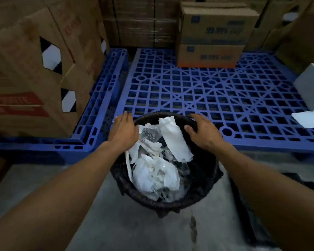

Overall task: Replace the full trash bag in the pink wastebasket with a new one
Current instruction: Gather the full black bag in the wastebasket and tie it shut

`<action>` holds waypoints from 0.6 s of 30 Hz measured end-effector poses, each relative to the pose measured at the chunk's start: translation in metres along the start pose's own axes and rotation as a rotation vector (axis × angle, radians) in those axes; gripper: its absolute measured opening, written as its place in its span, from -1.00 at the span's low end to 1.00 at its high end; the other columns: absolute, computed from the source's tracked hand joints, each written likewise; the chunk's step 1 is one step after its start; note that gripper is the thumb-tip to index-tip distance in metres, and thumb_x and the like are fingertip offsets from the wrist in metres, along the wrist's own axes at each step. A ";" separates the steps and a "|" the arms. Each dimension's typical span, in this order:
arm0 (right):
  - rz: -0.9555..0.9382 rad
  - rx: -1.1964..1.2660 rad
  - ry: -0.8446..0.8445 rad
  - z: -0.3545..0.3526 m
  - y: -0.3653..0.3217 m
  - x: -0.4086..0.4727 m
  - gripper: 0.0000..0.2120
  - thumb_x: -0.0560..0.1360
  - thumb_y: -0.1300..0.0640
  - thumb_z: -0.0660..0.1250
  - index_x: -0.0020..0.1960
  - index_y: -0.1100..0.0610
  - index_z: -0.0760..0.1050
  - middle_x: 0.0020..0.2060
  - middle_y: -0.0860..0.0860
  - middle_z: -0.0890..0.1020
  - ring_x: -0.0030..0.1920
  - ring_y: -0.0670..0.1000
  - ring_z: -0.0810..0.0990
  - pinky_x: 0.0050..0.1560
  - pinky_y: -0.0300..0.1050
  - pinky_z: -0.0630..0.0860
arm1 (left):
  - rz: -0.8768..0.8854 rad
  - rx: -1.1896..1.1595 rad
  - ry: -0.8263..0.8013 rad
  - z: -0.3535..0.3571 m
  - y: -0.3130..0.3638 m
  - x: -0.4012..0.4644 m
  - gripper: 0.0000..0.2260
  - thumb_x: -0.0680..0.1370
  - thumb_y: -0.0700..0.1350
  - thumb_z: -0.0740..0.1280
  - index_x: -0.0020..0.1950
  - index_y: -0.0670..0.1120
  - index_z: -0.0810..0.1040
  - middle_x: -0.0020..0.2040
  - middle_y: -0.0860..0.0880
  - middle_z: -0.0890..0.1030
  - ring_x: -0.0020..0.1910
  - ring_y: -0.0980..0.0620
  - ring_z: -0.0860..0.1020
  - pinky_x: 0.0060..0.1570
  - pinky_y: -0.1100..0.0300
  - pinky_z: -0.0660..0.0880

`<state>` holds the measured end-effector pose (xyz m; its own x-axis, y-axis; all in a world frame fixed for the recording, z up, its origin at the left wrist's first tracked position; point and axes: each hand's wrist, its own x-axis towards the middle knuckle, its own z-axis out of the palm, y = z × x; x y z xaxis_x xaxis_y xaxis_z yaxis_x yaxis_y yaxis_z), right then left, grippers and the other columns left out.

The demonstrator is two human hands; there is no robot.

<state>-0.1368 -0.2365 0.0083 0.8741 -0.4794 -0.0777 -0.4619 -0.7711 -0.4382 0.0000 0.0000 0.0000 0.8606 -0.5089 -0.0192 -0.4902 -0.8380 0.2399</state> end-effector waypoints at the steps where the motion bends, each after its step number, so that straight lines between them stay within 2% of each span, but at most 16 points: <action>1: 0.005 0.002 0.021 0.007 0.005 0.004 -0.38 0.62 -0.15 0.22 0.58 0.08 0.17 0.52 0.09 0.34 0.46 0.19 0.36 0.34 0.14 0.41 | 0.018 -0.026 0.034 0.006 -0.002 0.005 -0.50 0.66 0.00 0.17 0.51 -0.26 0.25 0.46 -0.24 0.37 0.43 -0.24 0.32 0.39 -0.08 0.32; 4: 0.064 -0.021 0.027 0.020 0.014 0.016 -0.32 0.60 -0.22 0.23 0.61 -0.02 0.10 0.49 0.07 0.39 0.38 0.20 0.45 0.20 0.11 0.49 | 0.050 -0.122 0.099 0.017 -0.007 0.017 -0.62 0.65 -0.03 0.23 0.39 -0.21 0.42 0.18 -0.22 0.59 0.15 -0.22 0.53 -0.02 -0.04 0.50; 6: 0.071 -0.060 0.030 0.027 0.018 0.022 -0.35 0.61 -0.22 0.20 0.61 -0.10 0.08 0.38 0.09 0.51 0.15 0.20 0.59 -0.07 0.05 0.53 | 0.061 -0.155 0.119 0.024 -0.009 0.022 -0.69 0.64 -0.05 0.26 0.34 -0.14 0.50 -0.04 -0.17 0.63 -0.08 -0.19 0.57 -0.24 0.05 0.46; 7: 0.061 -0.077 0.037 0.029 0.019 0.024 -0.40 0.63 -0.19 0.19 0.61 -0.11 0.11 0.24 0.12 0.60 -0.05 0.18 0.61 -0.23 0.02 0.49 | 0.063 -0.169 0.114 0.026 -0.010 0.023 -0.71 0.64 -0.06 0.27 0.34 -0.09 0.53 -0.13 -0.14 0.61 -0.19 -0.15 0.55 -0.28 0.08 0.43; 9: 0.023 -0.087 0.100 0.031 0.024 0.027 -0.50 0.67 -0.08 0.19 0.58 -0.07 0.22 -0.14 0.11 0.64 -0.38 0.10 0.48 -0.45 -0.03 0.34 | 0.052 -0.198 0.126 0.028 -0.012 0.026 -0.70 0.63 -0.07 0.30 0.35 -0.05 0.57 -0.26 -0.09 0.56 -0.34 -0.06 0.48 -0.33 0.13 0.39; 10: 0.007 -0.083 0.139 0.032 0.025 0.028 -0.55 0.68 -0.03 0.20 0.55 -0.05 0.30 -0.25 0.10 0.62 -0.44 0.08 0.42 -0.48 -0.05 0.27 | 0.045 -0.230 0.141 0.028 -0.012 0.026 -0.69 0.62 -0.08 0.31 0.36 -0.06 0.57 -0.30 -0.07 0.54 -0.38 -0.03 0.46 -0.34 0.14 0.37; 11: -0.006 -0.069 0.174 0.033 0.026 0.029 -0.59 0.68 0.00 0.21 0.52 -0.03 0.37 -0.28 0.09 0.63 -0.45 0.08 0.41 -0.49 -0.05 0.26 | 0.044 -0.262 0.163 0.028 -0.012 0.025 -0.68 0.62 -0.08 0.32 0.38 -0.07 0.55 -0.30 -0.07 0.54 -0.39 -0.01 0.45 -0.33 0.15 0.36; 14: -0.034 -0.057 0.242 0.035 0.026 0.028 -0.65 0.66 0.07 0.26 0.43 0.02 0.49 -0.10 0.09 0.73 -0.34 0.12 0.58 -0.40 0.07 0.47 | 0.064 -0.260 0.219 0.027 -0.008 0.017 -0.68 0.64 -0.14 0.29 0.40 -0.11 0.52 -0.12 -0.17 0.66 -0.24 -0.11 0.55 -0.27 0.04 0.46; 15: -0.049 -0.047 0.276 0.036 0.026 0.028 -0.67 0.65 0.11 0.28 0.41 0.05 0.52 -0.04 0.09 0.74 -0.34 0.10 0.59 -0.41 0.05 0.49 | 0.076 -0.232 0.241 0.026 -0.007 0.014 -0.69 0.64 -0.17 0.27 0.38 -0.11 0.54 -0.07 -0.18 0.68 -0.17 -0.14 0.58 -0.22 0.00 0.51; 17: -0.072 -0.038 0.334 0.038 0.025 0.026 -0.69 0.63 0.21 0.31 0.36 0.12 0.57 0.05 0.09 0.74 -0.36 0.04 0.59 -0.42 -0.06 0.48 | 0.111 -0.173 0.280 0.023 -0.006 0.009 -0.74 0.63 -0.21 0.27 0.28 -0.10 0.63 -0.09 -0.17 0.71 -0.11 -0.15 0.61 -0.16 -0.03 0.56; 18: -0.082 -0.057 0.355 0.038 0.024 0.025 -0.70 0.62 0.25 0.32 0.33 0.14 0.58 0.08 0.09 0.73 -0.31 0.05 0.63 -0.33 -0.04 0.57 | 0.128 -0.152 0.302 0.020 -0.006 0.007 -0.75 0.62 -0.23 0.28 0.21 -0.10 0.68 -0.13 -0.16 0.71 -0.15 -0.13 0.61 -0.17 -0.03 0.57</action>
<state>-0.1207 -0.2512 -0.0380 0.8066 -0.5230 0.2755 -0.4089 -0.8303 -0.3787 0.0064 -0.0022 -0.0216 0.8070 -0.5073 0.3023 -0.5896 -0.7211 0.3638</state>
